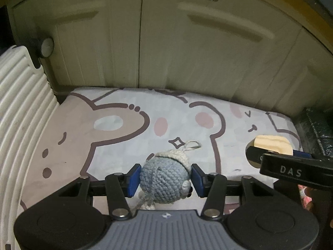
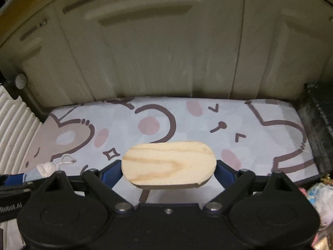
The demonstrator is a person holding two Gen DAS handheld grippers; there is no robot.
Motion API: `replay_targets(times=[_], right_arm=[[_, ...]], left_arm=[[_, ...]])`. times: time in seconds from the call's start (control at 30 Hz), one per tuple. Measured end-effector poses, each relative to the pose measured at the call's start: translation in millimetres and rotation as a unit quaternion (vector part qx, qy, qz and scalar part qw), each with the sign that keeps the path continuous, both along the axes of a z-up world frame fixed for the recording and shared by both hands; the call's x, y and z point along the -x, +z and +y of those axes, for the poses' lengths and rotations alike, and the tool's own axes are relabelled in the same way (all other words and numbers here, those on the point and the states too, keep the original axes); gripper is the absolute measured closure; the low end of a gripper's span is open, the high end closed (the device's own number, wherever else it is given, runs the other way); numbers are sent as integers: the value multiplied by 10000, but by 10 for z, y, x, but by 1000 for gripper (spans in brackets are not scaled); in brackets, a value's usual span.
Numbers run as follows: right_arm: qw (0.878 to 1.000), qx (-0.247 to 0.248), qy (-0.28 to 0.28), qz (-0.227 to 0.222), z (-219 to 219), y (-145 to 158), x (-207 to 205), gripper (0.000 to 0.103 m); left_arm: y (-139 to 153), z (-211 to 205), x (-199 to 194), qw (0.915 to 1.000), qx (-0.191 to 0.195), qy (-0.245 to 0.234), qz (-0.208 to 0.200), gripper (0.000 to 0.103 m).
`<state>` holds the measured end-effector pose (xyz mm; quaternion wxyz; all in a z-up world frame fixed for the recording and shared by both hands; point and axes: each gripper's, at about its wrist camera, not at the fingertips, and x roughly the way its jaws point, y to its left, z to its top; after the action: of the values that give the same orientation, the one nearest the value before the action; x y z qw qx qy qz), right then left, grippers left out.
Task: Organize objects
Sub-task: 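Lift and carry the gray mouse and wooden block toward the black box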
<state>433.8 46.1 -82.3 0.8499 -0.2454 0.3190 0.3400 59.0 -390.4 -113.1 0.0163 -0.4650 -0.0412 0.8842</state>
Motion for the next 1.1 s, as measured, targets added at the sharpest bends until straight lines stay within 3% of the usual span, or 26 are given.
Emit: replay_targets(times=[0.4,1.0,1.03,1.1], right_arm=[[9993,-342,28,-163,-458,479,260,9],[9977,-574,-140,-326,-1160,882,440,9],[9971,-415,-630,-135,-1165,926,392,9],[9967,-433,-669,-154,-1231,977,394,9]], left_arm=[[315,164,-327,9996,35,-150,245,51],[587,478,-671,9980,47,-429,451,51],[602,497,-688,9979,39,-444,468,51],[628,528,-711,9976,14,-472,504,51]])
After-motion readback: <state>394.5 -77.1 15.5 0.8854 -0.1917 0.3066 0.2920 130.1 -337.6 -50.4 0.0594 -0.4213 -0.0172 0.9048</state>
